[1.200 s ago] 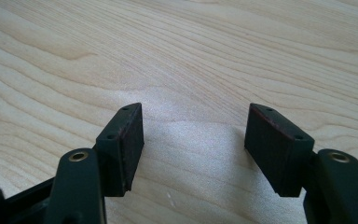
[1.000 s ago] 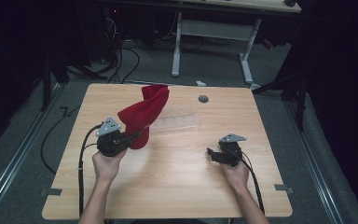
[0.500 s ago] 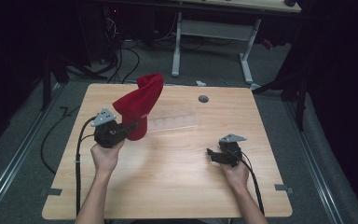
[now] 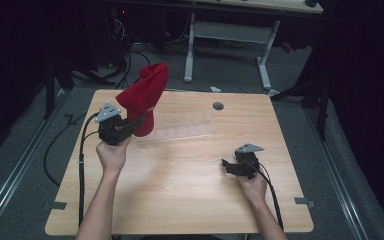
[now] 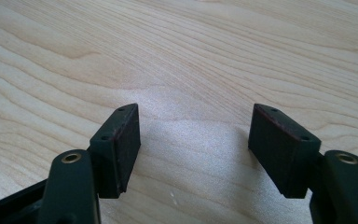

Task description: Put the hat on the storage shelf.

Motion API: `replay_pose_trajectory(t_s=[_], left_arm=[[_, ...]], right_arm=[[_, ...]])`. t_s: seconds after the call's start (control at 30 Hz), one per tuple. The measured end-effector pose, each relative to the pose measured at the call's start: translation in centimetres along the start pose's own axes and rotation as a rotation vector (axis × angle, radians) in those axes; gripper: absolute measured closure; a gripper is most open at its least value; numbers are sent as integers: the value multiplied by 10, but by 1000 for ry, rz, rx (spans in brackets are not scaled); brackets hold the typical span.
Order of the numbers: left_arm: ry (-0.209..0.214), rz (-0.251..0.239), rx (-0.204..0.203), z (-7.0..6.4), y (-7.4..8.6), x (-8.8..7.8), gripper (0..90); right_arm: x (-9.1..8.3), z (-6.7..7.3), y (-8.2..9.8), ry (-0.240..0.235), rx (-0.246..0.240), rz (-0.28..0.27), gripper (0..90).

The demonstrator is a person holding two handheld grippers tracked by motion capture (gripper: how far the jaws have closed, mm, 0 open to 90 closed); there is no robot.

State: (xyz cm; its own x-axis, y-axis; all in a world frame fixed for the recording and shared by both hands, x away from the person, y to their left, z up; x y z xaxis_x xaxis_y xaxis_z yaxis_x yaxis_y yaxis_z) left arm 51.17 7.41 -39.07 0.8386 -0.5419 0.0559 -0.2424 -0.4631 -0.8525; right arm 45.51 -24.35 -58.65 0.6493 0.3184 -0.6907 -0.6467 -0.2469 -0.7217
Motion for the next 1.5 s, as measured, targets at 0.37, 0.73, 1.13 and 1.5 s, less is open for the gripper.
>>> replay_pose_trajectory(t_s=[0.37, 0.73, 1.13, 1.5], left_arm=[[-74, -1, 39, 26, 8, 19, 856], [-121, -11, 33, 45, 13, 23, 856], [-149, -12, 48, 53, 19, 22, 855], [-166, -10, 18, 62, 32, 24, 848]], right_arm=[[0, 0, 0, -1, 2, 1, 341], [0, 0, 0, -1, 2, 1, 341], [0, 1, 0, -1, 3, 0, 341], [0, 1, 0, 0, 2, 1, 338]])
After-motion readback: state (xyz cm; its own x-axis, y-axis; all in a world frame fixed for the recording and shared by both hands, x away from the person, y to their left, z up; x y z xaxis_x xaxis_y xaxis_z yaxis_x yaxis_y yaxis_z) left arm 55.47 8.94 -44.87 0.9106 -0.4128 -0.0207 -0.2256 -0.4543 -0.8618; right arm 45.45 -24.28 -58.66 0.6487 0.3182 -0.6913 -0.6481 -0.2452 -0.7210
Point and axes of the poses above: each handheld gripper's, and its own axes: x roughly forward along the jaws, y roughly out of its underside, z roughly to its left, the point moved 8 cm from there along x, roughly forward along the jaws, and after that the axes turned 5 degrees about x, right-handed, at the moved point
